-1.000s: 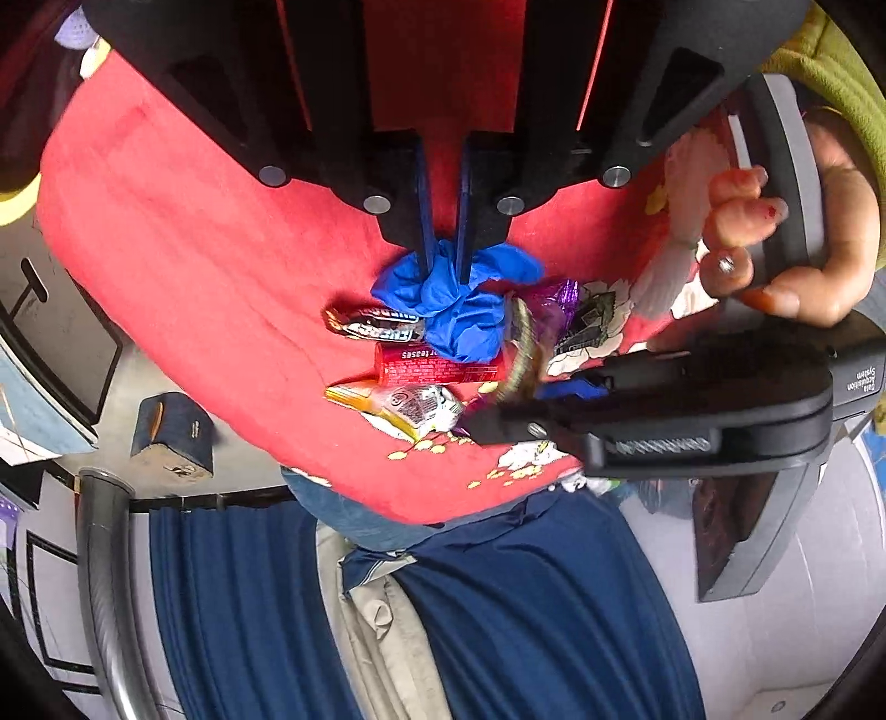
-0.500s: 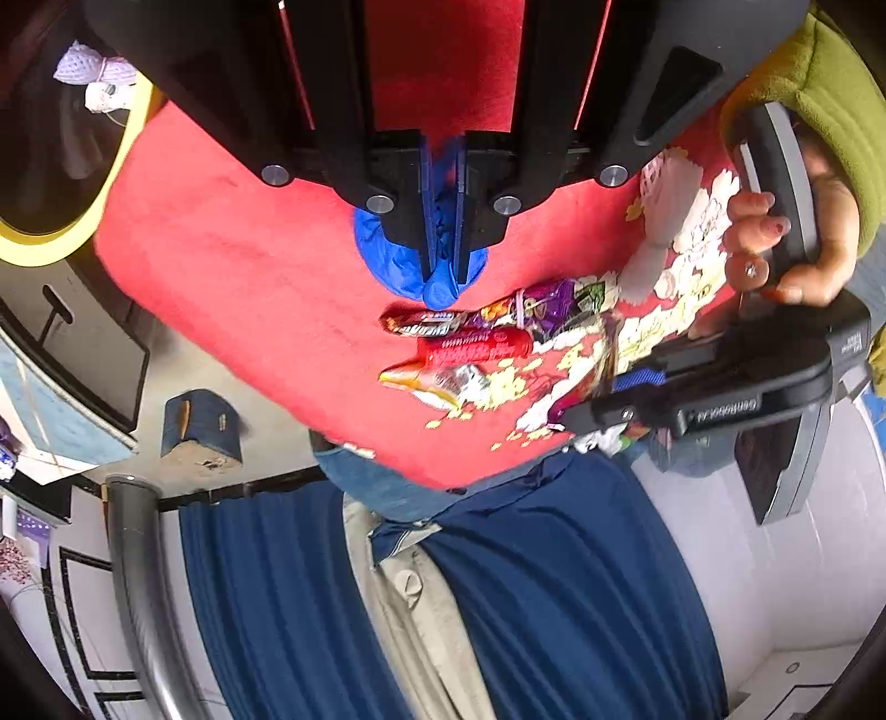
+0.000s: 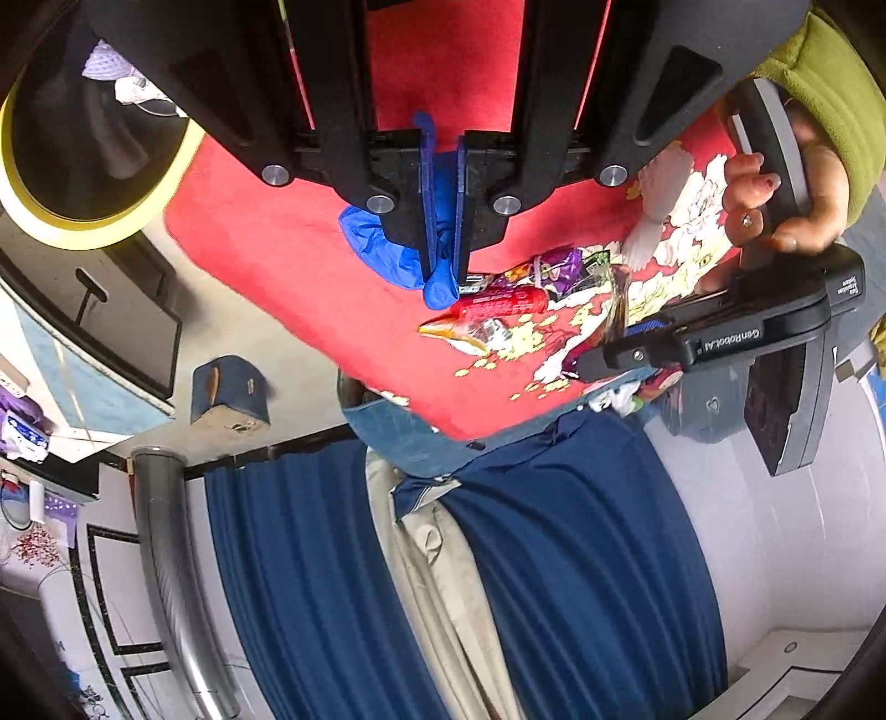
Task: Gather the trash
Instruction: 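Grasp the blue glove with the right gripper while the left grasps a purple snack wrapper, then carry the blue glove and purple wrapper over the yellow-rimmed bin, then open both grippers to drop the glove and wrapper into the bin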
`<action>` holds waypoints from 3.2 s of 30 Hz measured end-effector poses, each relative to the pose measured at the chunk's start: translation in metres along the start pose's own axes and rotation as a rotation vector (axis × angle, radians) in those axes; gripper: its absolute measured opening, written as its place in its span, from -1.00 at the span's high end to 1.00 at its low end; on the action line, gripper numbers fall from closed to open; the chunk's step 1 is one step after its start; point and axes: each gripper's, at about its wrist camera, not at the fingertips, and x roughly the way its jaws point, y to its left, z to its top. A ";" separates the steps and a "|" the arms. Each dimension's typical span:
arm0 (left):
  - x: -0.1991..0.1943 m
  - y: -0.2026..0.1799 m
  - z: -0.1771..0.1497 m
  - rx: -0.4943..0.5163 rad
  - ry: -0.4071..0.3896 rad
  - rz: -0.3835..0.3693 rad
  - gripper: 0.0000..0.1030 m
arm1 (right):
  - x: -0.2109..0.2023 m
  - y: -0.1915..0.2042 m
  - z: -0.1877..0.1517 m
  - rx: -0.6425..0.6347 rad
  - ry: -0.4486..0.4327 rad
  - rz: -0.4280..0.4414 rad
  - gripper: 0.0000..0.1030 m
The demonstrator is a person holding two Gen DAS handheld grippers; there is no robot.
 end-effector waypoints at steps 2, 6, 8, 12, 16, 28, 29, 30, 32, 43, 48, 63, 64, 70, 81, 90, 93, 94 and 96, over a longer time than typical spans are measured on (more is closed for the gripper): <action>0.001 -0.004 -0.002 0.012 0.002 -0.006 0.75 | -0.006 -0.004 0.000 0.005 -0.010 -0.011 0.88; 0.004 -0.012 -0.006 0.030 0.010 -0.015 0.75 | -0.017 -0.012 -0.001 0.020 -0.025 -0.032 0.88; 0.007 -0.015 -0.008 0.041 0.015 -0.022 0.75 | -0.021 -0.015 -0.002 0.025 -0.033 -0.042 0.88; 0.011 -0.027 -0.014 0.068 0.023 -0.033 0.75 | -0.029 -0.022 -0.002 0.034 -0.050 -0.069 0.88; 0.015 -0.042 -0.022 0.114 0.029 -0.034 0.75 | -0.036 -0.028 -0.004 0.043 -0.063 -0.091 0.88; 0.030 -0.083 -0.048 0.242 0.068 -0.074 0.75 | -0.054 -0.045 -0.008 0.067 -0.097 -0.150 0.88; 0.031 -0.085 -0.050 0.249 0.071 -0.077 0.75 | -0.056 -0.047 -0.008 0.070 -0.099 -0.155 0.88; 0.033 -0.088 -0.051 0.257 0.075 -0.081 0.75 | -0.058 -0.049 -0.009 0.073 -0.101 -0.158 0.88; 0.035 -0.095 -0.056 0.274 0.084 -0.093 0.75 | -0.062 -0.054 -0.010 0.081 -0.107 -0.168 0.88; 0.047 -0.121 -0.074 0.335 0.125 -0.138 0.75 | -0.080 -0.073 -0.017 0.116 -0.126 -0.218 0.88; 0.053 -0.132 -0.082 0.362 0.145 -0.157 0.75 | -0.086 -0.083 -0.018 0.126 -0.133 -0.248 0.88; 0.078 -0.173 -0.111 0.475 0.220 -0.211 0.75 | -0.107 -0.127 -0.036 0.207 -0.136 -0.356 0.88; 0.081 -0.177 -0.114 0.483 0.228 -0.214 0.75 | -0.109 -0.130 -0.038 0.215 -0.136 -0.362 0.88; 0.103 -0.190 -0.126 0.516 0.284 -0.232 0.74 | -0.114 -0.154 -0.047 0.278 -0.125 -0.405 0.88; 0.138 -0.203 -0.140 0.549 0.361 -0.229 0.74 | -0.119 -0.193 -0.065 0.381 -0.098 -0.440 0.88; 0.158 -0.215 -0.153 0.578 0.398 -0.237 0.74 | -0.118 -0.213 -0.077 0.432 -0.079 -0.444 0.88; 0.165 -0.217 -0.156 0.571 0.414 -0.243 0.74 | -0.117 -0.216 -0.080 0.443 -0.072 -0.444 0.88; 0.167 -0.218 -0.157 0.575 0.418 -0.243 0.74 | -0.117 -0.218 -0.080 0.446 -0.070 -0.443 0.88; 0.171 -0.218 -0.160 0.573 0.427 -0.245 0.74 | -0.116 -0.220 -0.082 0.455 -0.066 -0.442 0.88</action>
